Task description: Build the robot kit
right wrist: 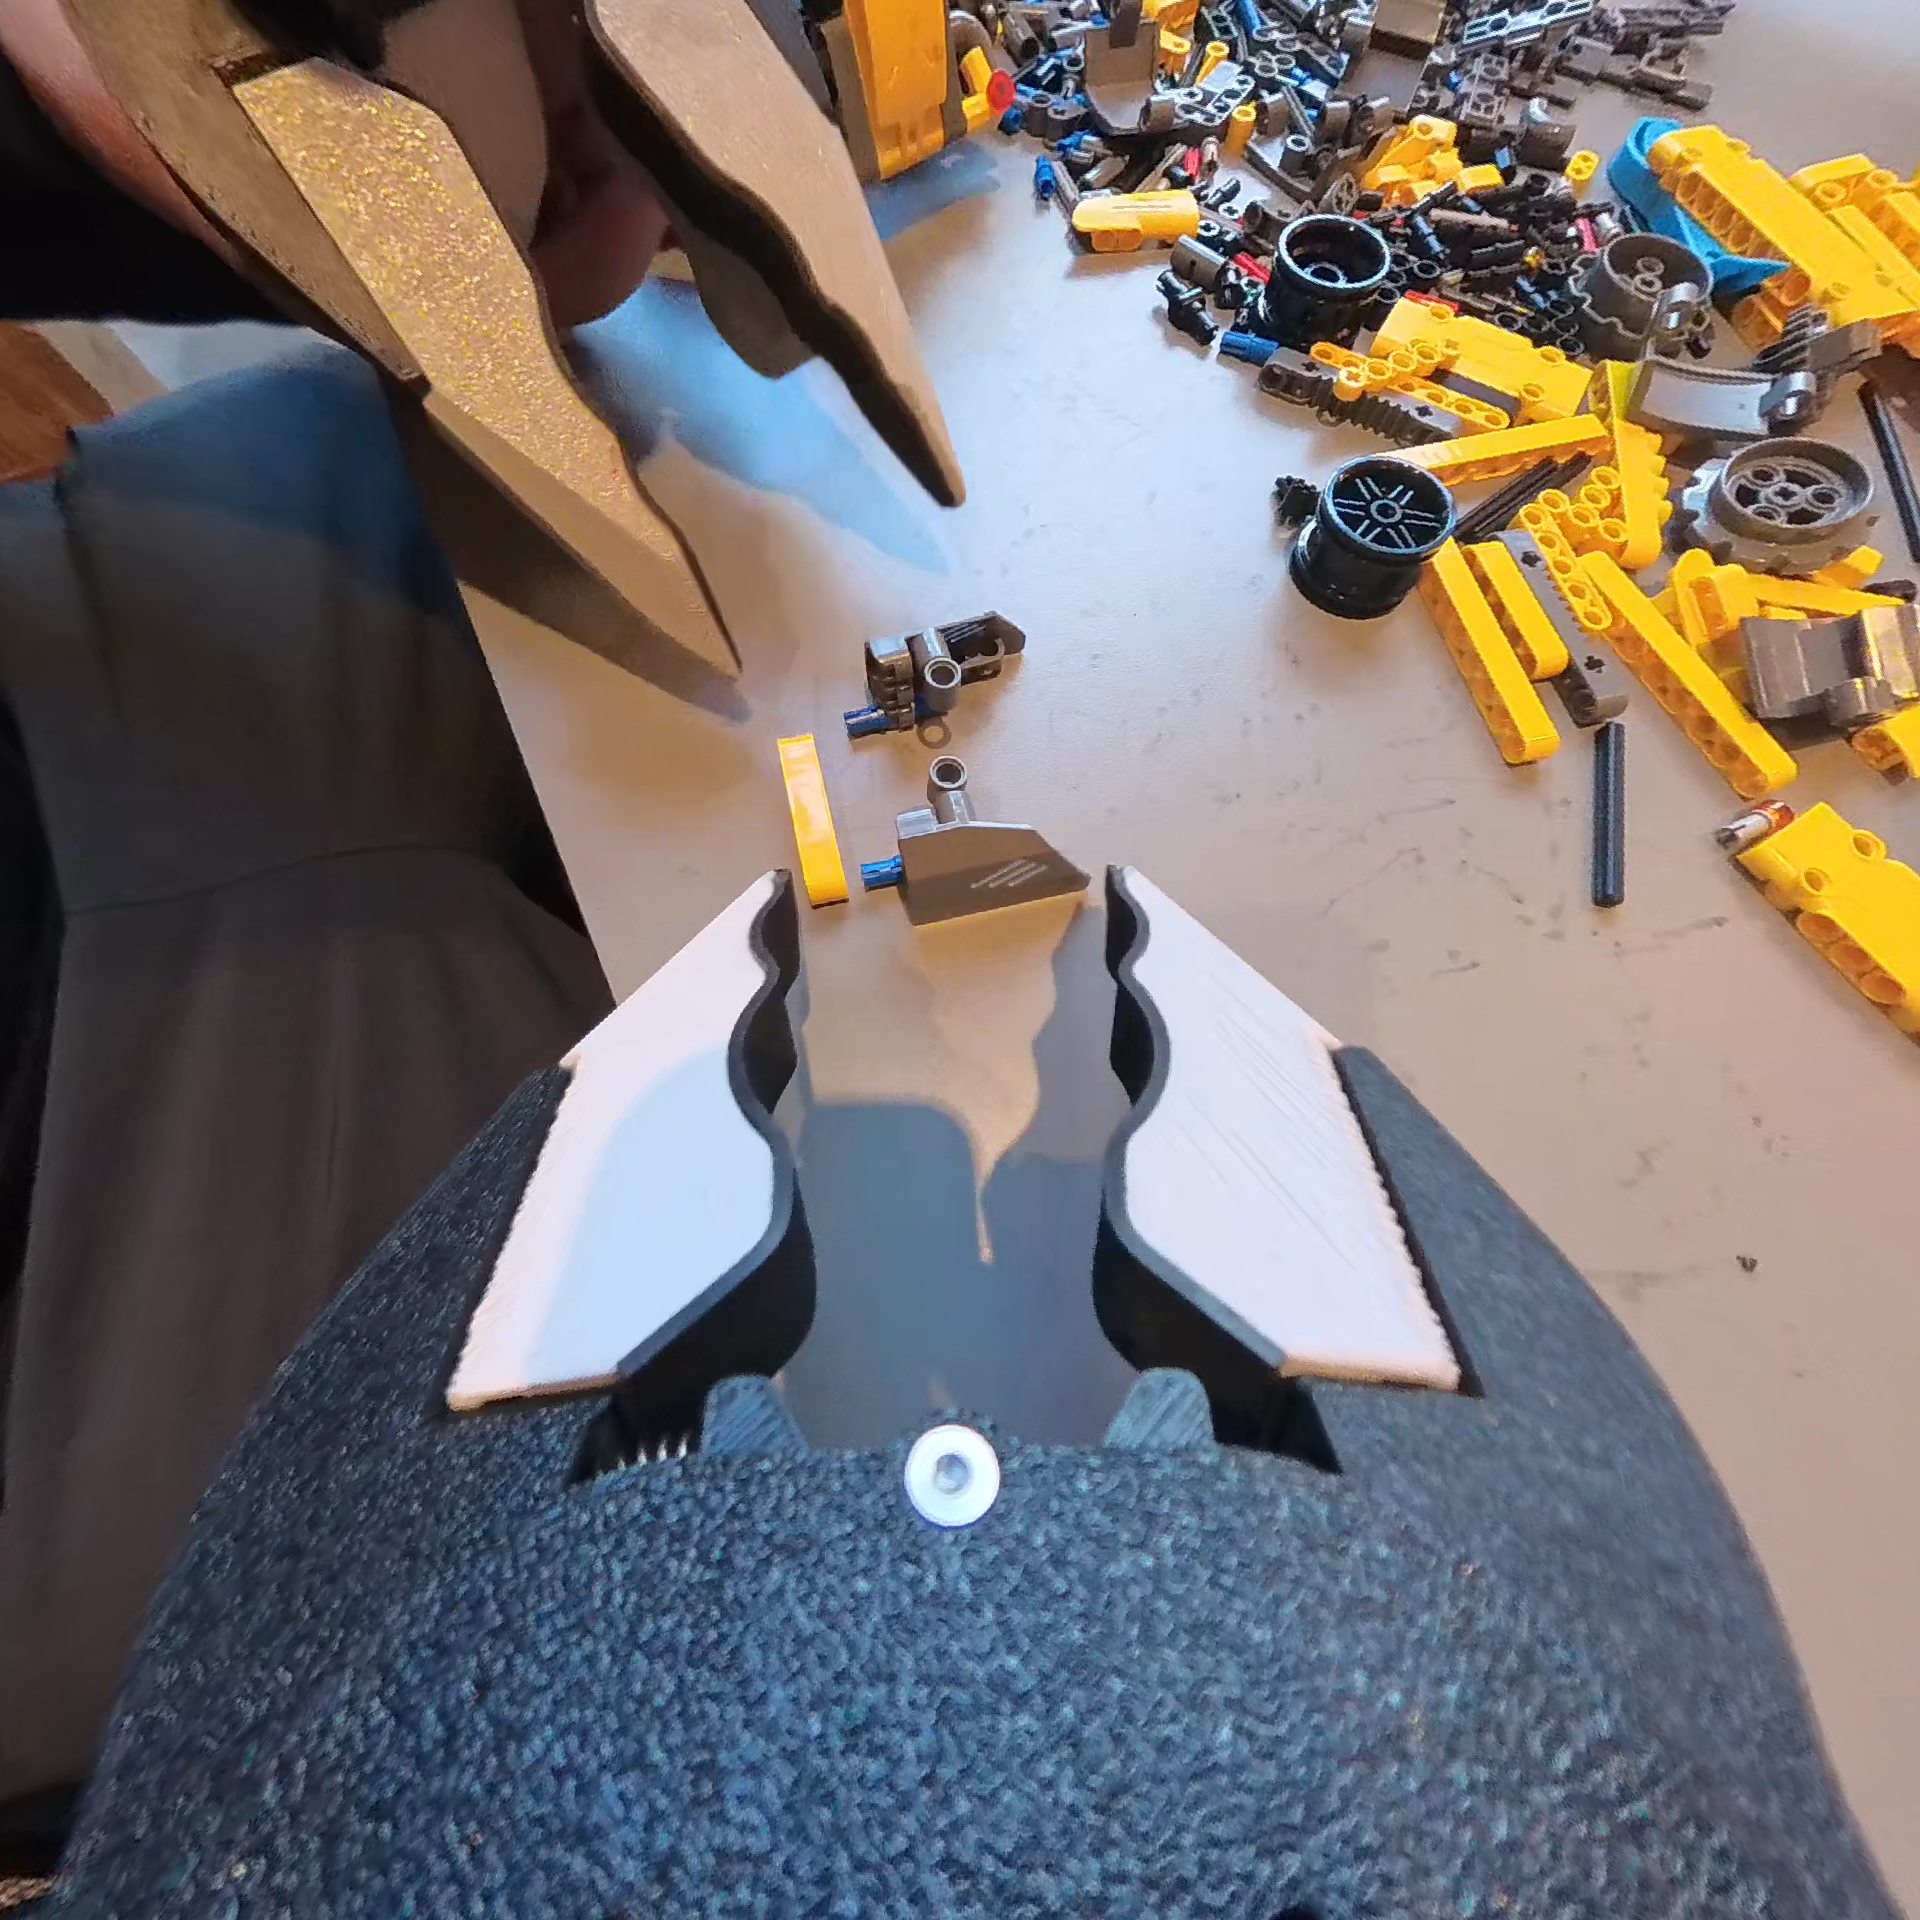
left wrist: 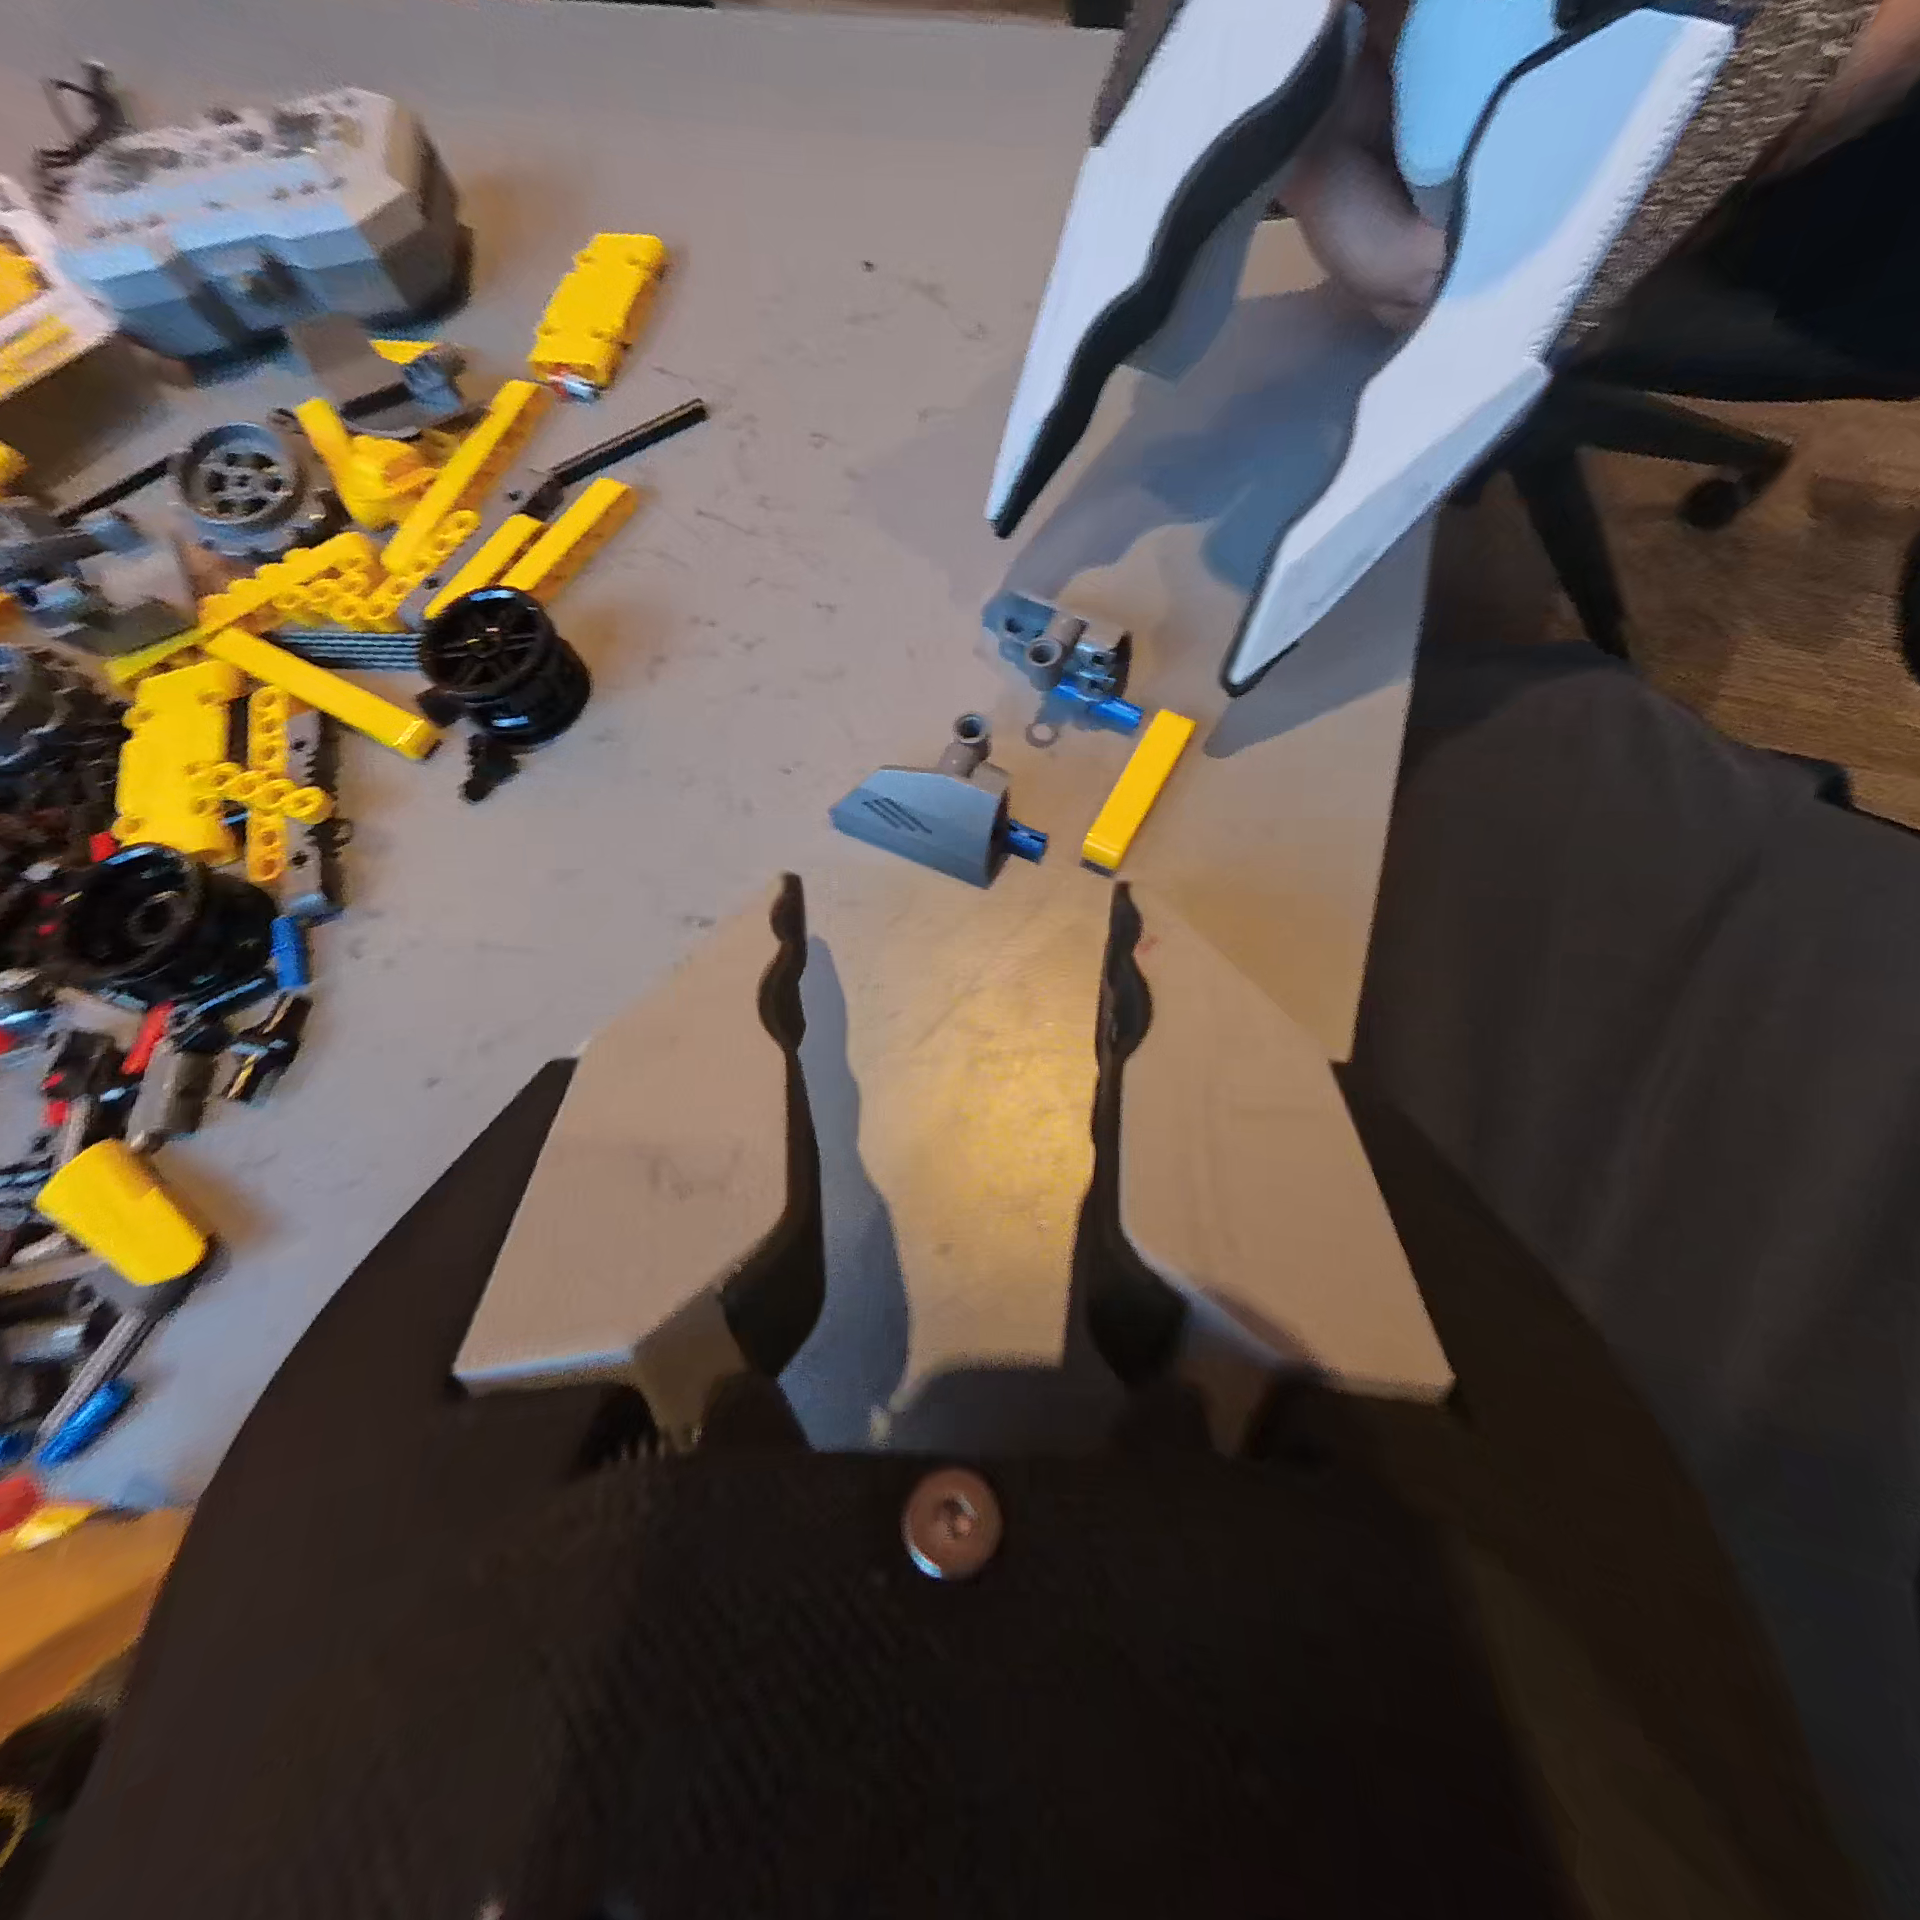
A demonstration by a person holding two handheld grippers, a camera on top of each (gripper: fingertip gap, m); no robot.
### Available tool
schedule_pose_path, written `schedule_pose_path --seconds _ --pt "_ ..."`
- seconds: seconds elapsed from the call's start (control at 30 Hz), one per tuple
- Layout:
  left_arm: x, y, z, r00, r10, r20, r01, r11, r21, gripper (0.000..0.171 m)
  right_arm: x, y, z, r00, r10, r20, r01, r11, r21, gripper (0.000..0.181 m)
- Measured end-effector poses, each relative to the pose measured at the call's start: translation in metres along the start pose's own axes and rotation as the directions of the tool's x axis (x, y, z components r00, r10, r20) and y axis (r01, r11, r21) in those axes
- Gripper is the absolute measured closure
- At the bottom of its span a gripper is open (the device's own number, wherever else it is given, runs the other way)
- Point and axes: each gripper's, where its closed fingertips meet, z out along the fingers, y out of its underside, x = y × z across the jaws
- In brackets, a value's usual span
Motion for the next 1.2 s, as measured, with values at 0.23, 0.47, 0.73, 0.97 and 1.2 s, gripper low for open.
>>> schedule_pose_path --seconds 0.23,0.47,0.73,0.97,1.2 --pt "-0.026 0.001 -0.004 0.978 -0.026 0.206 0.026 1.0 -0.001 0.118 0.002 0.001 0.001 1.0 0.002 -0.018 -0.002 1.0 -0.009 0.121" --pt "-0.023 0.003 -0.002 0.985 -0.025 0.172 0.027 1.0 -0.012 0.119 0.003 0.002 0.002 1.0 0.009 -0.017 -0.009 1.0 -0.018 0.121" --pt "-0.02 0.002 -0.002 0.989 -0.036 0.141 0.036 0.999 -0.003 0.118 0.002 0.002 0.002 1.0 0.008 -0.008 -0.008 1.0 -0.02 0.121" --pt "-0.015 0.001 -0.001 0.994 -0.034 0.105 0.034 0.999 0.003 0.115 0.0 0.001 0.001 1.0 -0.004 -0.008 0.004 1.0 -0.009 0.121" --pt "-0.001 -0.012 -0.006 0.997 -0.027 -0.066 0.032 0.997 0.074 0.124 -0.006 -0.012 -0.01 0.998 -0.059 -0.029 0.062 0.994 0.093 0.134"
